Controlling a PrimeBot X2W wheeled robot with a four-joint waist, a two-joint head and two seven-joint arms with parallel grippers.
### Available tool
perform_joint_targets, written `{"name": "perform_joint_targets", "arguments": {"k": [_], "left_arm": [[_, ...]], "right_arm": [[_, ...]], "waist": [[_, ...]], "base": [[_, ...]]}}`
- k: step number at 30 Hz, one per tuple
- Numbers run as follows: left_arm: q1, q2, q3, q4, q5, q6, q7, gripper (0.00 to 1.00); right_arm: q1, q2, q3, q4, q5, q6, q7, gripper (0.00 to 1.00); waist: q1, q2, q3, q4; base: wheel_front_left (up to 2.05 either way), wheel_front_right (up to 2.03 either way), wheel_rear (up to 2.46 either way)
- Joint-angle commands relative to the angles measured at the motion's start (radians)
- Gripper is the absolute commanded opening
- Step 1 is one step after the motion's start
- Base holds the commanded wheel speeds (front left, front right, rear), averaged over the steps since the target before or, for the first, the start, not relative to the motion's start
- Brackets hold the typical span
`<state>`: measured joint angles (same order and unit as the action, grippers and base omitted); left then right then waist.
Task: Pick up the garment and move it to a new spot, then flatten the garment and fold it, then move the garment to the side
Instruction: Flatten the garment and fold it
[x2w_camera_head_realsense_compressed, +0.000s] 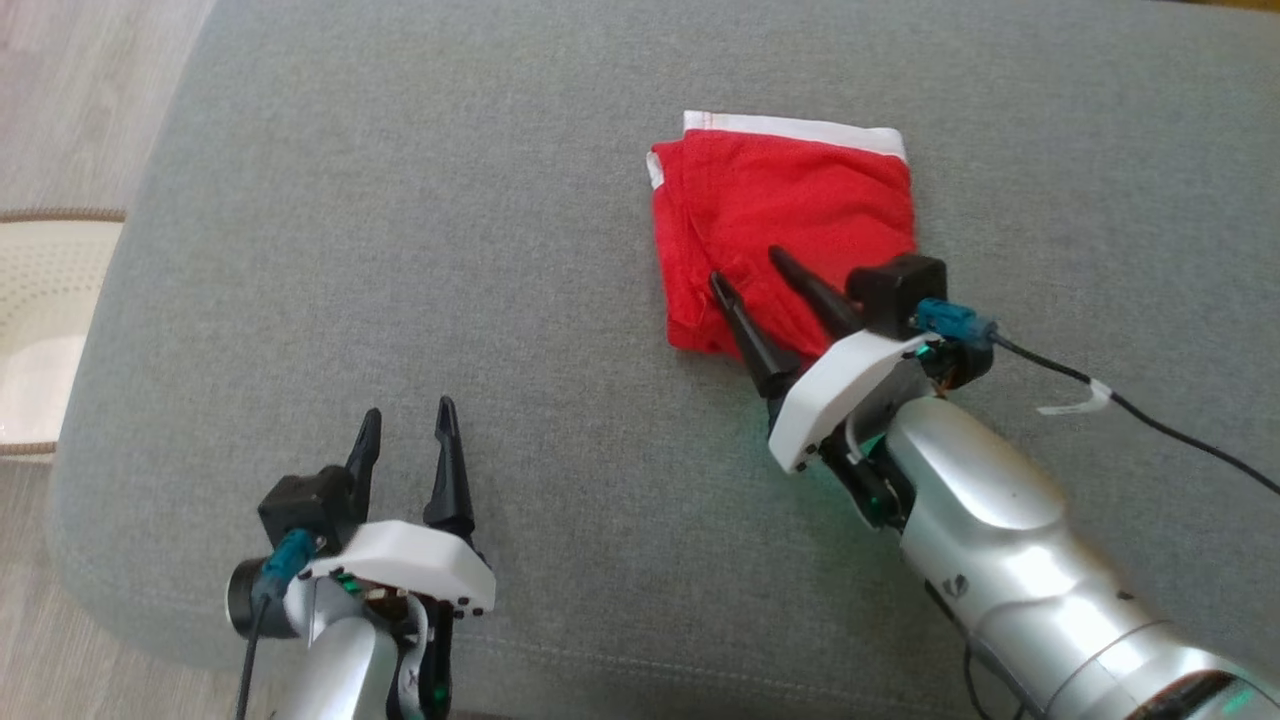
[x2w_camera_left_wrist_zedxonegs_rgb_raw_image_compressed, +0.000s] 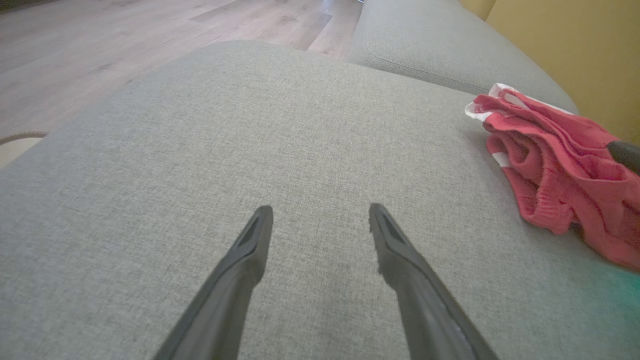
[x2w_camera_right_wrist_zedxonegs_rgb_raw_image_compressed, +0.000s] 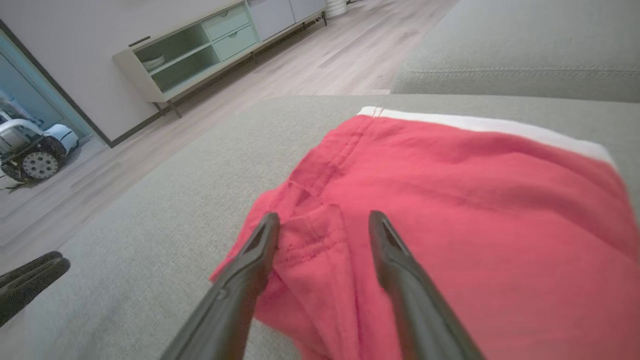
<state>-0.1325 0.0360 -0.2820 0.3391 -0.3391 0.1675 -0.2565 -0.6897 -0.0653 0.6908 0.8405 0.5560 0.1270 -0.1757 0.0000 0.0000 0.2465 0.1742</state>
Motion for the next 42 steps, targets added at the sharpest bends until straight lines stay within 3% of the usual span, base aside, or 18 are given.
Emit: {"name": "perform_joint_targets", "arguments": {"k": [1,2,3,4,13,14,15,16,23,27,31,39,42], "left_arm": [[-0.038,0.014,0.024,-0.035,-0.005,0.005,-0.005,1.00],[-0.040,0.014,0.022,-0.037,-0.006,0.006,-0.005,1.00],[-0.042,0.014,0.021,-0.039,-0.008,0.006,-0.005,1.00],[-0.044,0.014,0.020,-0.040,-0.010,0.007,-0.005,1.00],[-0.051,0.014,0.024,-0.042,-0.017,0.004,-0.005,1.00],[-0.050,0.014,0.024,-0.042,-0.017,0.004,-0.005,1.00],[-0.050,0.014,0.024,-0.042,-0.018,0.005,-0.005,1.00],[-0.049,0.014,0.024,-0.042,-0.019,0.005,-0.005,1.00],[-0.048,0.014,0.033,-0.039,-0.013,0.005,-0.005,1.00],[-0.041,0.014,0.047,-0.038,-0.004,0.005,-0.005,1.00],[-0.035,0.014,0.065,-0.038,0.008,0.007,-0.005,1.00],[-0.019,0.014,0.105,-0.034,0.038,0.001,-0.005,1.00],[-0.014,0.014,0.114,-0.034,0.051,0.001,-0.005,1.00]], "right_arm": [[-0.019,0.015,0.022,-0.022,0.014,0.004,-0.005,0.50],[-0.022,0.015,0.034,-0.019,0.022,0.004,-0.006,0.33],[-0.025,0.015,0.046,-0.017,0.029,0.004,-0.009,0.07],[-0.027,0.015,0.057,-0.016,0.038,0.004,-0.012,0.00],[-0.023,0.013,0.211,-0.057,0.101,0.004,-0.037,0.00],[-0.021,0.011,0.232,-0.063,0.107,0.004,-0.038,0.34],[-0.018,0.011,0.251,-0.070,0.116,0.004,-0.040,0.80],[-0.015,0.010,0.271,-0.081,0.128,0.004,-0.042,1.00],[-0.005,-0.021,0.396,-0.167,0.233,0.004,-0.055,1.00],[-0.008,-0.049,0.362,-0.155,0.263,0.004,-0.075,1.00],[0.001,-0.063,0.174,-0.112,0.195,0.004,-0.085,1.00],[0.186,-0.033,-0.313,-0.190,-0.125,0.004,-0.086,1.00],[0.235,-0.016,-0.401,-0.219,-0.195,0.004,-0.086,1.00]], "waist": [[0.0000,0.0000,0.005,0.003],[0.0000,0.0000,0.007,0.004],[0.0000,0.0000,0.010,0.005],[0.0000,0.0000,0.012,0.005],[0.0000,0.0000,0.011,0.001],[0.0000,0.0000,0.010,-0.001],[0.0000,0.0000,0.009,-0.003],[0.0000,0.0000,0.008,-0.004],[0.0000,0.0000,-0.004,-0.036],[0.0000,0.0000,-0.017,-0.067],[0.0000,0.0000,-0.032,-0.107],[0.0000,0.0000,-0.060,-0.174],[0.0000,0.0000,-0.066,-0.188]], "base": [[0.00,0.00,0.00],[0.00,0.00,0.00],[0.00,0.00,0.00],[0.00,0.00,0.00],[0.00,0.00,0.00],[0.00,0.00,0.00],[0.00,0.00,0.00],[0.00,0.00,0.00],[0.00,0.00,0.00],[0.00,0.00,0.00],[0.00,0.00,0.00],[0.00,0.00,0.00],[0.00,0.00,0.00]]}}
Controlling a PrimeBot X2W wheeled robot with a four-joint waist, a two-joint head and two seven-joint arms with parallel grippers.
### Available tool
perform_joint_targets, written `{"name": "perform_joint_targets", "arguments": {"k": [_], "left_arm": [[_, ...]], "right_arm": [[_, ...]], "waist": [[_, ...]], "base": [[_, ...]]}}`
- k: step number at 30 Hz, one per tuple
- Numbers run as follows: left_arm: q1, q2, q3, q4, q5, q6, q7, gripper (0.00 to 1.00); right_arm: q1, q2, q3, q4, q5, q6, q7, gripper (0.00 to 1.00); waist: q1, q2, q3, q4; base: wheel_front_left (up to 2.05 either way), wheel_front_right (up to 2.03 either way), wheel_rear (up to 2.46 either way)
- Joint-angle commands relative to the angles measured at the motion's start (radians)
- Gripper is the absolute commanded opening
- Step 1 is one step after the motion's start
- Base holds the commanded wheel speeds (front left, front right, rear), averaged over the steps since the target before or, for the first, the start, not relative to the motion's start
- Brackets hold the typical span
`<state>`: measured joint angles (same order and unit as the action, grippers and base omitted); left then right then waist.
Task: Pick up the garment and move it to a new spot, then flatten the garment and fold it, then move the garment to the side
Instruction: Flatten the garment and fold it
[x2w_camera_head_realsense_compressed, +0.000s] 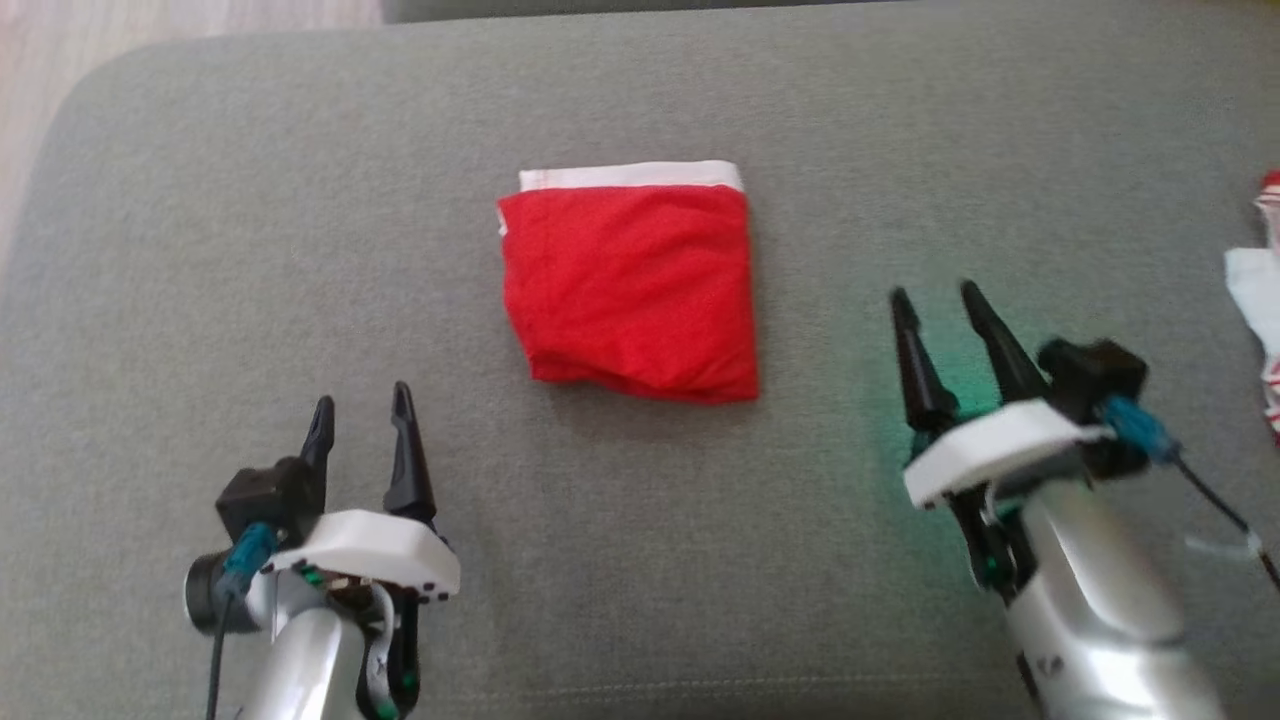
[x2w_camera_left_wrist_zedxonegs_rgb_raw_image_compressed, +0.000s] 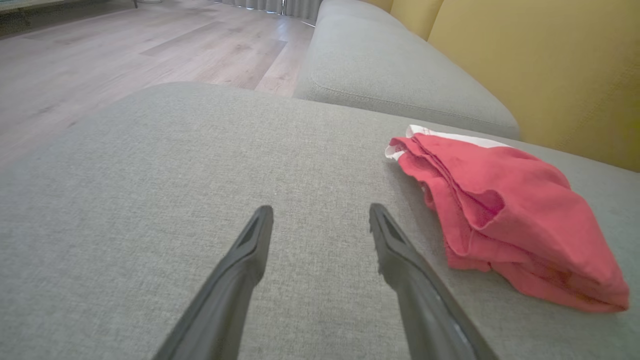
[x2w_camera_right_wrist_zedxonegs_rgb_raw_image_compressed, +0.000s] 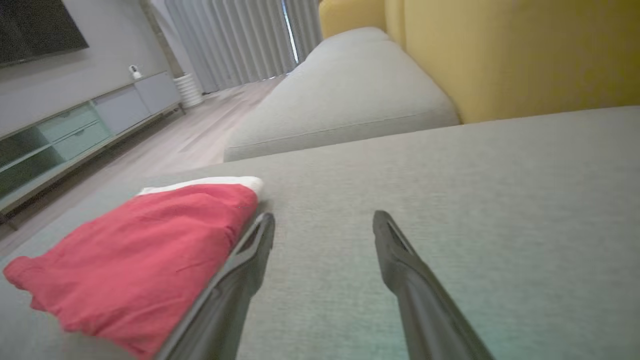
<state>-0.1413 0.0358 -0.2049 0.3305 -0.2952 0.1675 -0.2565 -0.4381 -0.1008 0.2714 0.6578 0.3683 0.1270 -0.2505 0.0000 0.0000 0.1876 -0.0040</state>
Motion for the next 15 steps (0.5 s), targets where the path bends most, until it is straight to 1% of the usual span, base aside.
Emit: {"name": "perform_joint_targets", "arguments": {"k": [1,4,7,15], "left_arm": [[-0.002,0.014,0.042,-0.025,0.011,0.002,-0.005,1.00],[0.006,0.014,0.055,-0.018,0.034,0.006,-0.005,1.00],[0.019,0.014,0.067,-0.013,0.051,0.012,-0.005,1.00],[0.066,0.014,0.089,-0.009,0.063,0.012,-0.005,1.00]], "right_arm": [[0.005,0.027,-0.021,-0.054,-0.036,0.004,-0.011,1.00],[0.065,0.043,-0.106,-0.097,-0.101,0.004,-0.011,1.00],[0.114,0.049,-0.142,-0.121,-0.133,0.004,-0.011,1.00],[0.184,0.050,-0.106,-0.136,-0.079,0.004,-0.011,1.00]], "waist": [[0.0000,0.0000,-0.010,-0.015],[0.0000,0.0000,-0.020,-0.031],[0.0000,0.0000,-0.035,-0.042],[0.0000,0.0000,-0.066,-0.046]], "base": [[0.00,0.00,0.00],[0.00,0.00,0.00],[0.00,0.00,0.00],[0.00,0.00,0.00]]}}
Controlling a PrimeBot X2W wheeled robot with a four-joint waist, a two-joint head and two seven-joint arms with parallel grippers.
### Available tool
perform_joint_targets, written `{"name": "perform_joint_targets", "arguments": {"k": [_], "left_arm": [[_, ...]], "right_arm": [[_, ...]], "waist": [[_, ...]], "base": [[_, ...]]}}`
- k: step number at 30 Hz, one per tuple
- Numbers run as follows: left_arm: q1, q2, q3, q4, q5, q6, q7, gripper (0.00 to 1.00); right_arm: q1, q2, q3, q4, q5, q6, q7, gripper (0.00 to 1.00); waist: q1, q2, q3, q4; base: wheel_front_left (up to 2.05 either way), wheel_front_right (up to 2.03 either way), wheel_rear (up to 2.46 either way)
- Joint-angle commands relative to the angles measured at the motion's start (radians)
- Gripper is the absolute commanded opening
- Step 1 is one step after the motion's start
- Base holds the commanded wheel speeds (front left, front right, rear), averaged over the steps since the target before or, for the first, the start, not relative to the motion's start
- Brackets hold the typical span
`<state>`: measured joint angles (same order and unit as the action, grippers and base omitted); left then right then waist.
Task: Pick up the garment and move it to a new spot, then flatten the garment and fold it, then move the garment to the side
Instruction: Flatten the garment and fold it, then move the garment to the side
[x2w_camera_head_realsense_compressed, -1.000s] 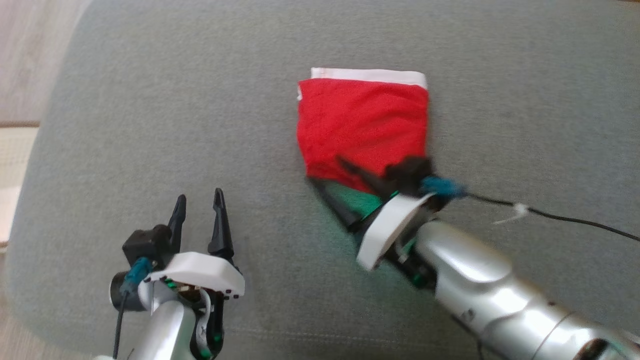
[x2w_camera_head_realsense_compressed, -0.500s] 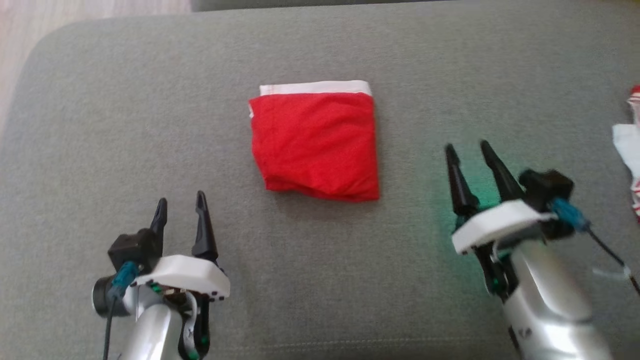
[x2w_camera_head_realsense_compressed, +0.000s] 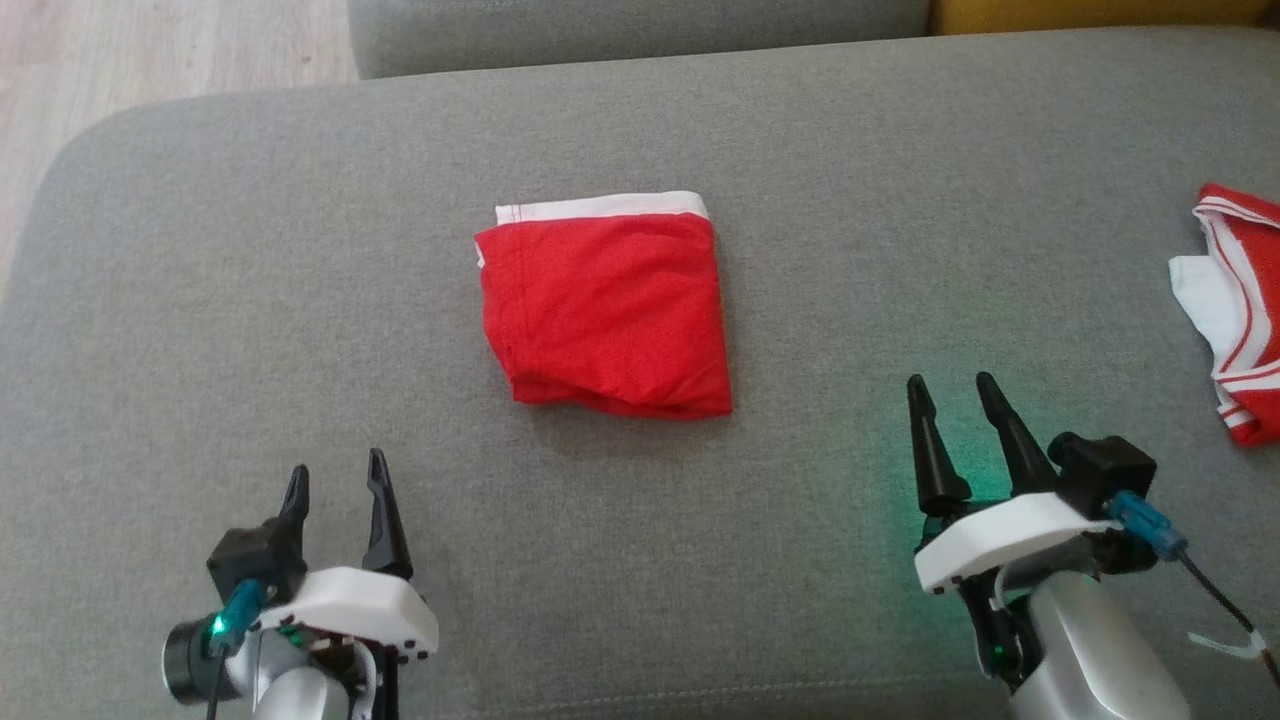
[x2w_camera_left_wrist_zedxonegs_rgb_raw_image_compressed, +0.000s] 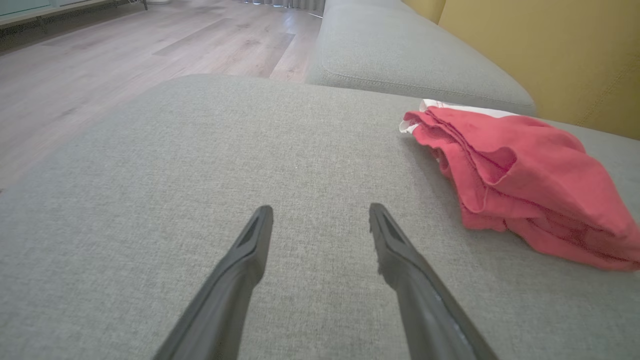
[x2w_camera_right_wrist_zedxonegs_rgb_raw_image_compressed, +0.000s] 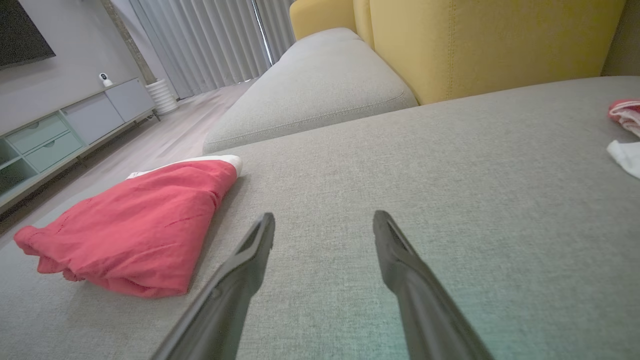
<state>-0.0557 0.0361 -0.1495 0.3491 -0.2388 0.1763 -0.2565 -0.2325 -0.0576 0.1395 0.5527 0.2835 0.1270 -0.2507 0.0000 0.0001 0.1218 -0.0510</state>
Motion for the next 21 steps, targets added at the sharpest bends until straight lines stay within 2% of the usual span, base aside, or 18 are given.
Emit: {"name": "perform_joint_targets", "arguments": {"k": [1,11,16,21], "left_arm": [[-0.017,0.014,0.033,-0.028,0.007,0.003,-0.005,1.00],[-0.036,0.014,0.006,-0.033,0.003,-0.005,-0.005,1.00],[-0.060,0.014,-0.039,-0.037,-0.005,-0.016,-0.005,1.00],[-0.081,0.014,-0.090,-0.039,-0.014,-0.017,-0.005,1.00]], "right_arm": [[-0.020,0.007,0.029,-0.030,0.008,0.004,-0.011,1.00],[-0.058,0.007,0.057,-0.021,0.015,0.004,-0.011,1.00],[-0.147,0.007,0.115,0.042,0.031,0.004,-0.011,1.00],[-0.292,0.007,0.164,0.175,0.066,0.004,0.011,1.00]], "waist": [[0.0000,-0.0001,-0.001,0.002],[0.0000,-0.0001,0.036,0.036],[0.0000,-0.0001,0.074,0.096],[0.0000,-0.0001,0.112,0.180]], "base": [[0.00,0.00,0.00],[0.00,0.00,0.00],[0.00,0.00,0.00],[0.00,0.00,0.00]]}}
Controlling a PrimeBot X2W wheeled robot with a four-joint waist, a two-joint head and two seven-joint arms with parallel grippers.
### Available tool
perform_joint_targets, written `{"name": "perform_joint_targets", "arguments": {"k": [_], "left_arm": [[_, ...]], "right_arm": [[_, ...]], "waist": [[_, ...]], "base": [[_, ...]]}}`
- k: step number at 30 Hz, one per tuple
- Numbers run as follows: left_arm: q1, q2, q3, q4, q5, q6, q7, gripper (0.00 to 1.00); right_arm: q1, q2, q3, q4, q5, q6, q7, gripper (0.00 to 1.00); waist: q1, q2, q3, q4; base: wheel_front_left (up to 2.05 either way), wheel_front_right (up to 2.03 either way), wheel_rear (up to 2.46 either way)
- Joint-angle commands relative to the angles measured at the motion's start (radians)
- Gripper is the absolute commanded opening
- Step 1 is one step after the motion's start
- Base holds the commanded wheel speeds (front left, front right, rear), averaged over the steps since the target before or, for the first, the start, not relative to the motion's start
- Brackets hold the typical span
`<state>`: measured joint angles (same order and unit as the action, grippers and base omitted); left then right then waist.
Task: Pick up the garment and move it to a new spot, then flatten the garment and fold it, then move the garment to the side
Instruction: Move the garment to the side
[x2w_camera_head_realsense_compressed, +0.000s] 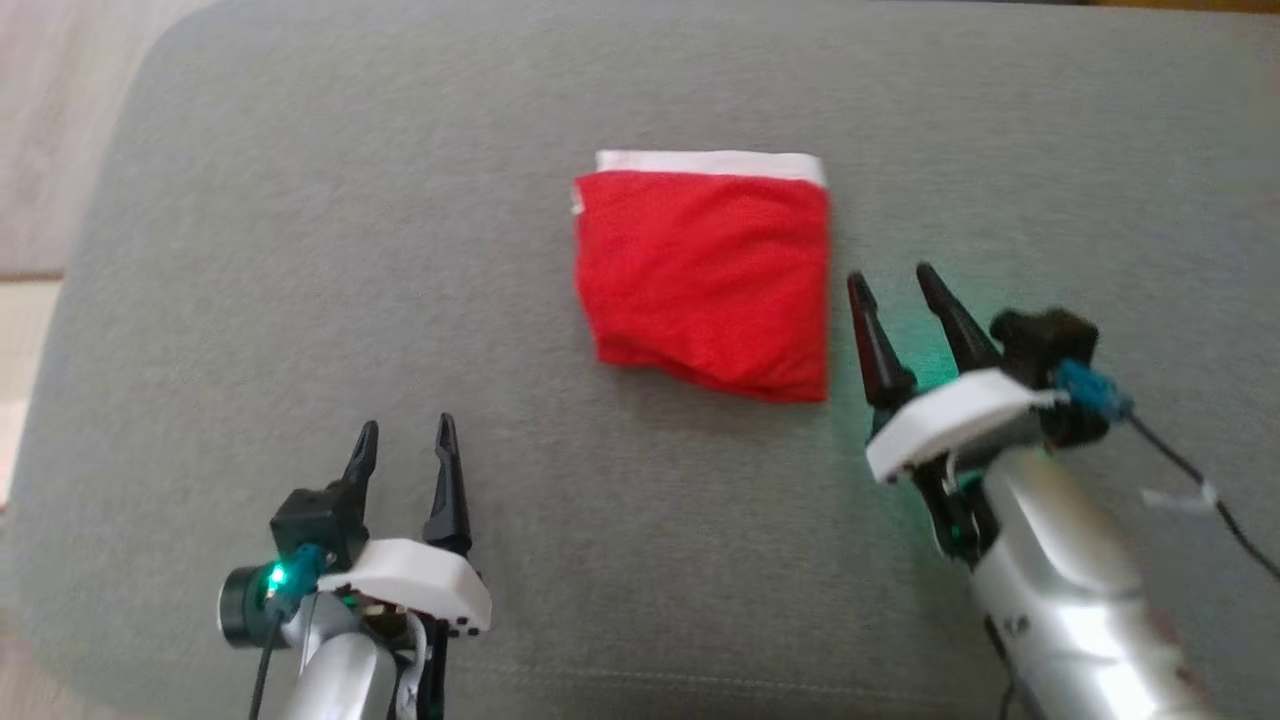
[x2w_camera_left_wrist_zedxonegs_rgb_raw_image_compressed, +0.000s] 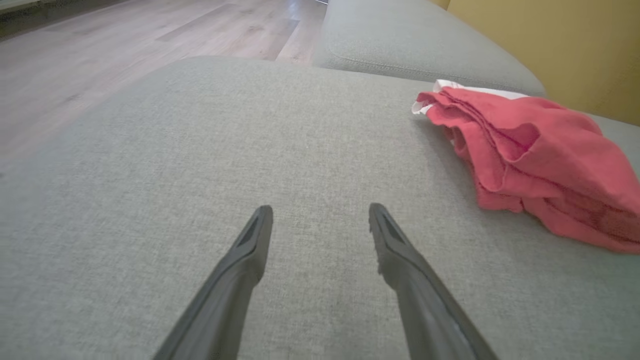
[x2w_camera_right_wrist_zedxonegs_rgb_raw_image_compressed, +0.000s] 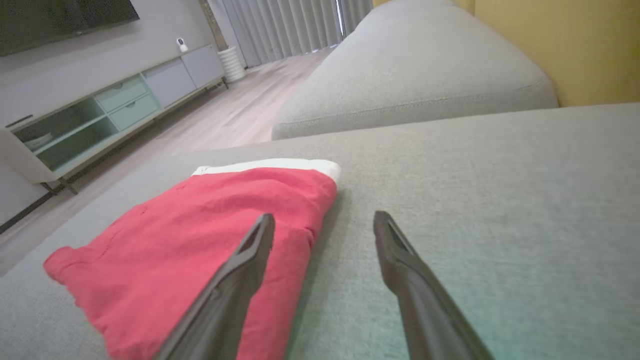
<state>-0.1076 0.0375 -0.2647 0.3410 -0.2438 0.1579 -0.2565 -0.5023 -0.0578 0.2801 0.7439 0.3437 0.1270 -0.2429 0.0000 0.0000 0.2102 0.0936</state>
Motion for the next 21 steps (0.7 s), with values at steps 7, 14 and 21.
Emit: {"name": "perform_joint_targets", "arguments": {"k": [7,14,21], "left_arm": [[-0.038,0.013,0.008,-0.036,-0.015,0.003,-0.005,1.00],[-0.044,0.013,0.008,-0.044,-0.014,0.004,-0.005,1.00],[-0.049,0.013,0.022,-0.046,0.000,-0.004,-0.005,1.00]], "right_arm": [[-0.130,0.008,0.026,0.137,0.026,0.004,0.035,1.00],[-0.183,0.008,0.056,0.261,0.085,0.004,0.068,0.00],[-0.193,0.008,0.123,0.267,0.145,0.004,0.016,0.00]], "waist": [[0.0000,0.0000,0.052,0.096],[0.0000,0.0000,0.067,0.111],[0.0000,0.0000,0.056,0.011]], "base": [[0.00,0.00,0.00],[0.00,0.00,0.00],[0.00,0.00,0.00]]}}
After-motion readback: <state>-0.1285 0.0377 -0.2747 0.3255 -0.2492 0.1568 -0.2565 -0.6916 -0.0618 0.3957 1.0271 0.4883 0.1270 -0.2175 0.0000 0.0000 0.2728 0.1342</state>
